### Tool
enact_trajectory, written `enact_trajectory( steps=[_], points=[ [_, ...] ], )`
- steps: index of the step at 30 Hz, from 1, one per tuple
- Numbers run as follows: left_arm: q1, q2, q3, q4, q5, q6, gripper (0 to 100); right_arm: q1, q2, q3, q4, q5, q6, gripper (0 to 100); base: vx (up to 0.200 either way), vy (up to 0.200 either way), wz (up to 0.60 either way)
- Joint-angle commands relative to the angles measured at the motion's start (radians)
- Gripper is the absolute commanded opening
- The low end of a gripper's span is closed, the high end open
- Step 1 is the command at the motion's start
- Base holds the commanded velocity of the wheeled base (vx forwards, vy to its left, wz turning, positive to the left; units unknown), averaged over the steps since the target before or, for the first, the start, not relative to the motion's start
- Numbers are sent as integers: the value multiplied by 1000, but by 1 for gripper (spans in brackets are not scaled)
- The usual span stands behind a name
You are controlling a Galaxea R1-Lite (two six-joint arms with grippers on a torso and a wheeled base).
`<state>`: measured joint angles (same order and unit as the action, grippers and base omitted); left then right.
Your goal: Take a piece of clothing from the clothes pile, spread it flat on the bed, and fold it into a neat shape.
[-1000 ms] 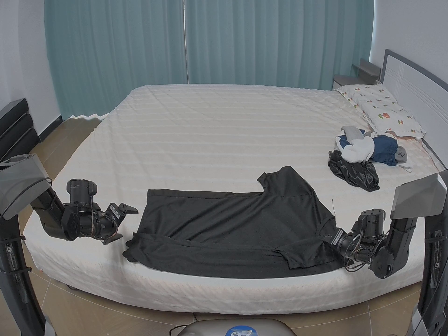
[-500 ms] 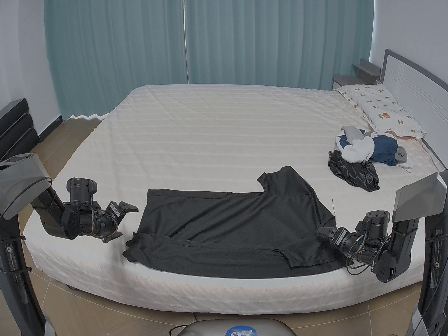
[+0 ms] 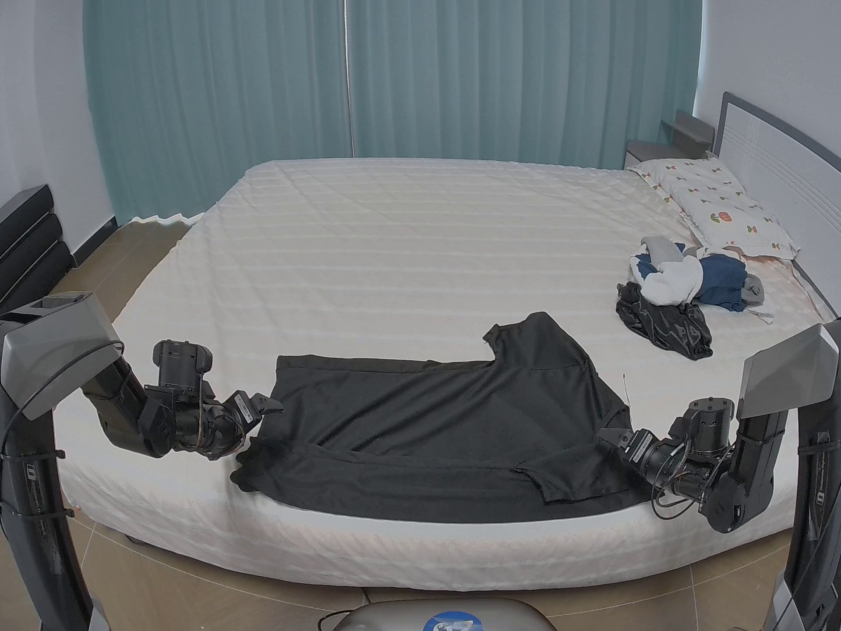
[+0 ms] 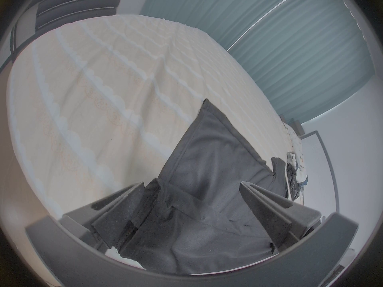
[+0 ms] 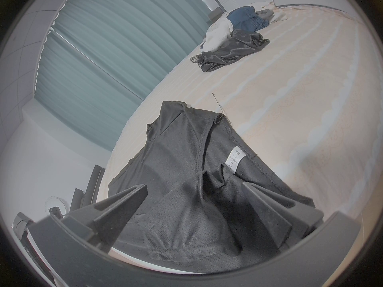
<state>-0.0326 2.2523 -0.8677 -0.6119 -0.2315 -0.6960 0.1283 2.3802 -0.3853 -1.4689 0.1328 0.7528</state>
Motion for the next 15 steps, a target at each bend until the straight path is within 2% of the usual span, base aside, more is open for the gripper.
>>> enact_trajectory(
  steps=[1, 8, 9, 10, 15],
  points=[
    [-12, 9, 13, 6, 6, 9, 100, 1, 2, -1, -1, -1, 2, 100, 0, 0, 0],
    [-30, 16, 9, 8, 29, 9, 100, 1, 1, -1, -1, -1, 2, 100, 0, 0, 0],
    [-33, 26, -1, 8, 54, 9, 100, 1, 1, -1, -1, -1, 2, 100, 0, 0, 0],
    [-33, 29, -2, 8, 58, 9, 0, 1, 1, -1, -1, -2, 3, 100, 0, 0, 0],
    [-32, 36, -8, 9, 103, 7, 0, 1, -1, 0, -1, -2, 3, 100, 0, 0, 0]
  ],
)
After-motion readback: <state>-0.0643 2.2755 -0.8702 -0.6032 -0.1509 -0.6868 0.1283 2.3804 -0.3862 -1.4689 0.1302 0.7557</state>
